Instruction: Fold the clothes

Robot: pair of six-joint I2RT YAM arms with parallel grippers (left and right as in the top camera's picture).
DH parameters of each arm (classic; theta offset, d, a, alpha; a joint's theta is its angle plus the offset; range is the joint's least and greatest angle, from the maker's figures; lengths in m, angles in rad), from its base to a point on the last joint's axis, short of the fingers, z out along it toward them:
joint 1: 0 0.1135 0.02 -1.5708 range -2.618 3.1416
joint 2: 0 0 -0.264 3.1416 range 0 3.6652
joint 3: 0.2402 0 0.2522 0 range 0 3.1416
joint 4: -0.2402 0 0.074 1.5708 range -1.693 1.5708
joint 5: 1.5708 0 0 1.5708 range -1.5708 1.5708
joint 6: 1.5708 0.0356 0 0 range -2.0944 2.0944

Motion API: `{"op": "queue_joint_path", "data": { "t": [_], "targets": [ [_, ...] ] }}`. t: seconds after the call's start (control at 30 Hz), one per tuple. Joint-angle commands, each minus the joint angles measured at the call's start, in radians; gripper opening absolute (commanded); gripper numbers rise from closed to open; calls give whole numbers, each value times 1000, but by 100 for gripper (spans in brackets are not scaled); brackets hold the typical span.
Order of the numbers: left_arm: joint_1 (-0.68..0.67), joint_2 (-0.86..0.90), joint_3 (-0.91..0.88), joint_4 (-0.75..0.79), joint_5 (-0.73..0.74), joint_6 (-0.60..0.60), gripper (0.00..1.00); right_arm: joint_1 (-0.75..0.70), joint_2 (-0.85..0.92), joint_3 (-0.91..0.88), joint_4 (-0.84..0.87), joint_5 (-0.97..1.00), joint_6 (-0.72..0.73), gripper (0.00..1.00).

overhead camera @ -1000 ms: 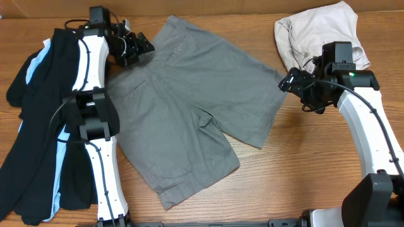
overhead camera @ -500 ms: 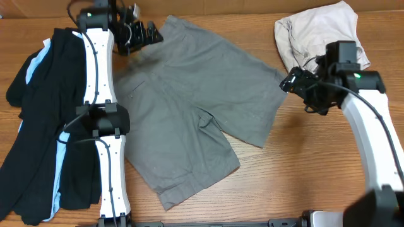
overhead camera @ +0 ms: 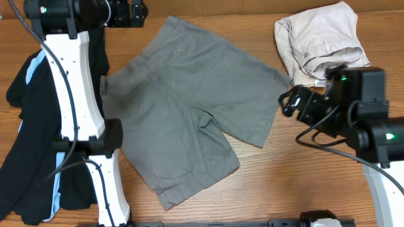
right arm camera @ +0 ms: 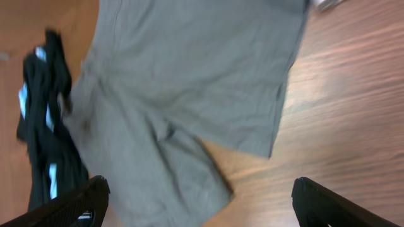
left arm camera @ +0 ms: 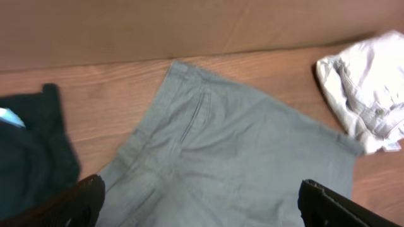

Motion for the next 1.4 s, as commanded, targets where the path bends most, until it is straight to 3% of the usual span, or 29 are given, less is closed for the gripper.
{"op": "queue_joint_path", "data": {
  "t": [0.0,0.23,0.4,0.57,0.77,1.13,1.37],
  "targets": [
    [-51,-103,13,-34,-158,53,100,69,-3,8,-7,-2,20,96],
    [-43,-279,12,-45,-159,45,100,225,12,-91,0,99,117,99],
    [-43,-334,12,-45,-159,48,100,293,62,-240,122,136,92,99],
    [-44,-327,-44,-45,-158,55,100,307,172,-370,309,97,-14,87],
    [-44,-306,-203,-42,-157,65,100,321,362,-402,370,17,-68,78],
    [-45,-280,-416,10,-154,91,100,470,490,-417,413,-8,-48,76],
    [-45,-280,-435,23,-154,90,100,520,490,-499,509,-11,-8,69]
  ]
}}
